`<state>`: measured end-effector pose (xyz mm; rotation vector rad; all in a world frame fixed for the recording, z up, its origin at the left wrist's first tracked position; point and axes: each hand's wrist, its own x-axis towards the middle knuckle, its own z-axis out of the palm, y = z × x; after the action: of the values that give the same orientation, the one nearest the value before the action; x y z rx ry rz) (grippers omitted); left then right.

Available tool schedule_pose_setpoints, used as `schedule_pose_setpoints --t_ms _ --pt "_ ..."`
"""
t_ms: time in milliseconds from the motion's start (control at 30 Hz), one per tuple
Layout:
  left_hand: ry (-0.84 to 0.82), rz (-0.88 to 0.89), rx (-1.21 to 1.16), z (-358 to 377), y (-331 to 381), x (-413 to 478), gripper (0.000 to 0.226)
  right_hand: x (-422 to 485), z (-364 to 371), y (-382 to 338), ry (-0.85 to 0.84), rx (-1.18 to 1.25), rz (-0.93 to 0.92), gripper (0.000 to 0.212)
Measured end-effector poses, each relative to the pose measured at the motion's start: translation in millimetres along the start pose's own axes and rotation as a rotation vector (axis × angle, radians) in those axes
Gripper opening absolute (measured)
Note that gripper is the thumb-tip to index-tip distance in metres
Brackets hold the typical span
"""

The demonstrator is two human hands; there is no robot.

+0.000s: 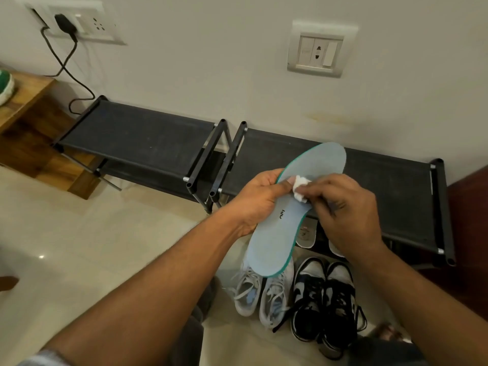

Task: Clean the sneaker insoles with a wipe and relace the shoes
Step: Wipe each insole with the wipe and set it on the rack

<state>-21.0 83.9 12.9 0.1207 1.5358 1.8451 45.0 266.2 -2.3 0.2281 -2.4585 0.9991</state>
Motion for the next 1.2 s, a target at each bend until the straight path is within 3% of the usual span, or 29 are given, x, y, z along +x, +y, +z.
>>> schedule_pose_setpoints --t_ms 100,267,367,533,667,800,933,1067,1200 --pt "-0.015 -0.024 0.040 1.9 -2.6 -0.2 0.024 9.1 -7.9 12.8 0.087 0.025 0.160 0.018" --pt "-0.086 0.012 0.022 -2.4 -5.7 -0.2 0.026 -0.7 -0.2 -4.3 -0.007 -0.025 0.030 0.020" --pt "-0.150 -0.007 0.049 -0.9 -6.0 0.3 0.028 10.5 -9.0 9.6 0.082 -0.001 0.224 0.029" --pt "-0.182 0.013 0.065 -2.5 -9.2 0.9 0.029 -0.7 -1.5 -4.3 -0.070 -0.024 0.001 0.027" --pt "-0.186 -0.008 0.140 -3.3 -7.5 2.0 0.035 11.6 -10.0 7.7 0.033 -0.025 0.167 0.023" --pt "-0.176 0.031 0.156 -3.9 -10.9 1.5 0.033 -2.3 0.5 -7.9 -0.096 -0.055 -0.069 0.024" --pt "-0.184 -0.009 0.188 -2.0 -10.0 2.6 0.037 11.9 -8.1 8.9 0.062 -0.040 0.159 0.023" --pt "-0.190 0.038 0.189 -1.9 -14.4 1.1 0.037 -4.1 1.6 -12.0 -0.124 -0.073 -0.121 0.028" --pt "-0.189 0.000 0.184 -2.2 -11.1 3.2 0.040 13.0 -9.1 15.0 0.047 -0.059 0.133 0.022"
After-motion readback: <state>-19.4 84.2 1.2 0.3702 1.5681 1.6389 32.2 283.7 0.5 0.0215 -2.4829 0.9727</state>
